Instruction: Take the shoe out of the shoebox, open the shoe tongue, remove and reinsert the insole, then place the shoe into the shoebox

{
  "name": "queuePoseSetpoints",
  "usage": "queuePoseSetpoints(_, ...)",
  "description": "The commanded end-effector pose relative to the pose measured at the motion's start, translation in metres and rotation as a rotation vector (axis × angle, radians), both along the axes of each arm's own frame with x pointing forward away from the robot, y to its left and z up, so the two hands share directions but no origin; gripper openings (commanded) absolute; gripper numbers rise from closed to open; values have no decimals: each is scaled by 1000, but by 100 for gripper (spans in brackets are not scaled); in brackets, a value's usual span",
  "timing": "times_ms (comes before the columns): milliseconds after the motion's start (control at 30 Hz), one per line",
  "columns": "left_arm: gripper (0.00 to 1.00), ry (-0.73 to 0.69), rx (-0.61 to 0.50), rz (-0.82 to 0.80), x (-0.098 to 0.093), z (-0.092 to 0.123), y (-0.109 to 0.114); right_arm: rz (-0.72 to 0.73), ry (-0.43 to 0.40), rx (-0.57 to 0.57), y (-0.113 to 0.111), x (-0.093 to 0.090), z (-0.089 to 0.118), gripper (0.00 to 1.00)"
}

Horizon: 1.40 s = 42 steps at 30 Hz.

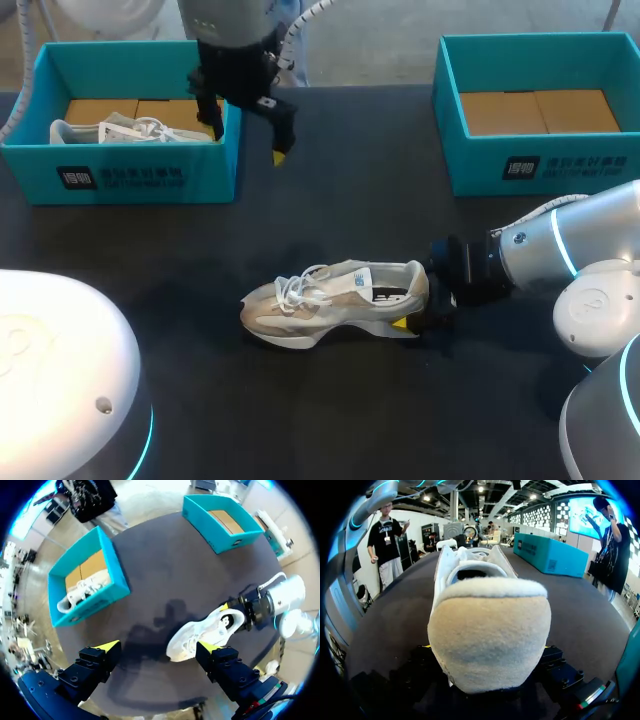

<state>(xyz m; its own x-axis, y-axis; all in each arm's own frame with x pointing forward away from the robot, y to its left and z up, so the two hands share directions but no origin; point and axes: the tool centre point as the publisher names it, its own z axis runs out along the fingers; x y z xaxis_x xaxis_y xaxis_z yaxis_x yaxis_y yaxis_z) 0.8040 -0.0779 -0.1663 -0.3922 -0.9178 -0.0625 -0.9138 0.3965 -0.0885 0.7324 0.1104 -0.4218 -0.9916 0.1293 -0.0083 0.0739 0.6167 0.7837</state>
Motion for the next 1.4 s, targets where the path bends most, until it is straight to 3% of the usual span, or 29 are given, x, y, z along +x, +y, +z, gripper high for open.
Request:
queuePoseSetpoints(33, 100, -5, -7, 68, -16, -11, -7, -1, 0, -3, 0, -2, -3, 0)
queuePoseSetpoints(233, 100, 2, -2, 135, -33, -23, -21, -1, 0, -3, 0, -2, -3, 0)
queuePoseSetpoints(567, 100, 24, 25, 116, -57, -52, -47, -1, 0, -3, 0, -2, -3, 0)
queuePoseSetpoints(1400, 100, 24, 25, 116, -57, -52, -47, -1, 0, -3, 0, -2, -3, 0)
